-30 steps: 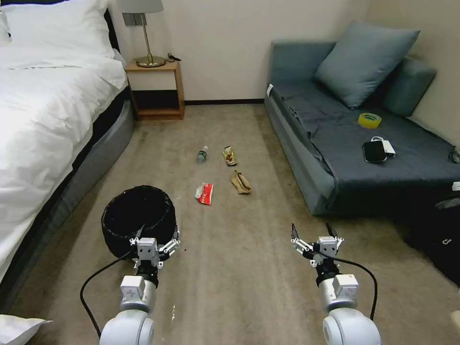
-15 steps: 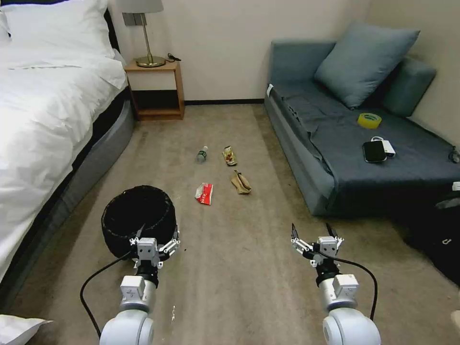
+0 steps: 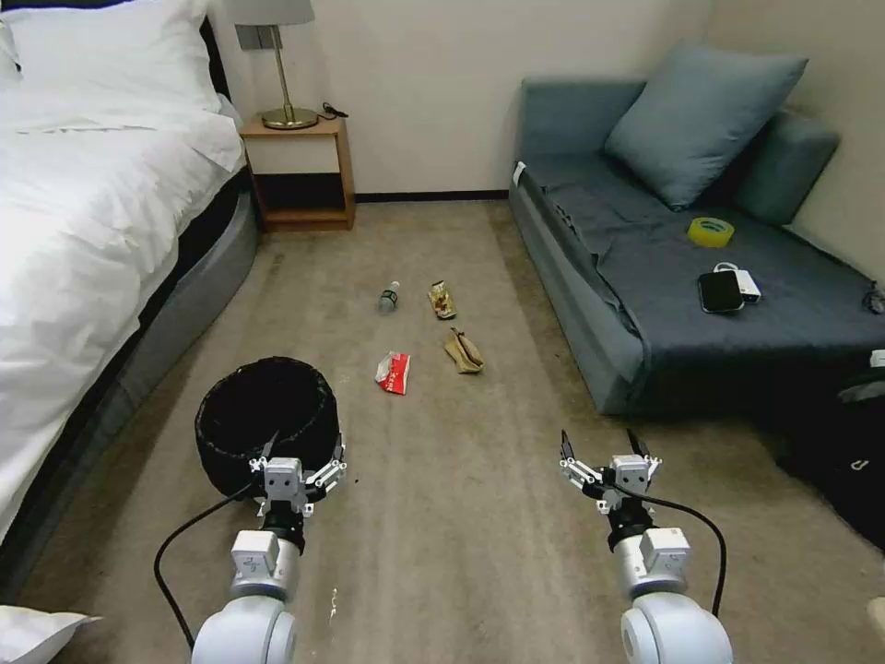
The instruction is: Pick up the trash bin, then pick up the garbage on the floor and place it into the trash bin.
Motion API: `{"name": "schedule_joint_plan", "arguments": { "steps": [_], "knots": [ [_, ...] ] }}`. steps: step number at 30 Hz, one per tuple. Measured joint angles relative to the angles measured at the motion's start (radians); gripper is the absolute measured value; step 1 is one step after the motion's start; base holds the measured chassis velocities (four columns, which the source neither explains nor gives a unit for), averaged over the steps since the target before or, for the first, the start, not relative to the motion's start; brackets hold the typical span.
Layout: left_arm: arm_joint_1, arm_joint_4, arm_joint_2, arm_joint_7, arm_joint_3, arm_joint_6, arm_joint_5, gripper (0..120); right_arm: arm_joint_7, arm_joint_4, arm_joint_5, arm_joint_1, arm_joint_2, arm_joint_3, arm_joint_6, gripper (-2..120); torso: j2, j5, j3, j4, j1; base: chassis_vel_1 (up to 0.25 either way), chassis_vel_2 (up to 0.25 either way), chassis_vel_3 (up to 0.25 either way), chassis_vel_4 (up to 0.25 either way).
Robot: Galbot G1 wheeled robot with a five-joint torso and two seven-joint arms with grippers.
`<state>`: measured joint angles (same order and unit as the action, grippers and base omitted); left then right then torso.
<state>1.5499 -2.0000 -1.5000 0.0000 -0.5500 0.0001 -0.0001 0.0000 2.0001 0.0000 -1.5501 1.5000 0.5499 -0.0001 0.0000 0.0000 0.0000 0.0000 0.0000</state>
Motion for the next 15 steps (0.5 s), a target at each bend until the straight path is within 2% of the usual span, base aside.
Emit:
{"name": "schedule_joint_plan", "arguments": {
  "steps": [15],
  "knots": [
    [0.000, 0.000, 0.000, 0.000, 0.000, 0.000, 0.000, 100, 0.000, 0.000, 0.000, 0.000, 0.000, 0.000, 0.000, 100, 0.000, 0.0000, 0.000, 0.0000, 0.000, 0.000, 0.000, 0.000, 0.000]
  ]
}}
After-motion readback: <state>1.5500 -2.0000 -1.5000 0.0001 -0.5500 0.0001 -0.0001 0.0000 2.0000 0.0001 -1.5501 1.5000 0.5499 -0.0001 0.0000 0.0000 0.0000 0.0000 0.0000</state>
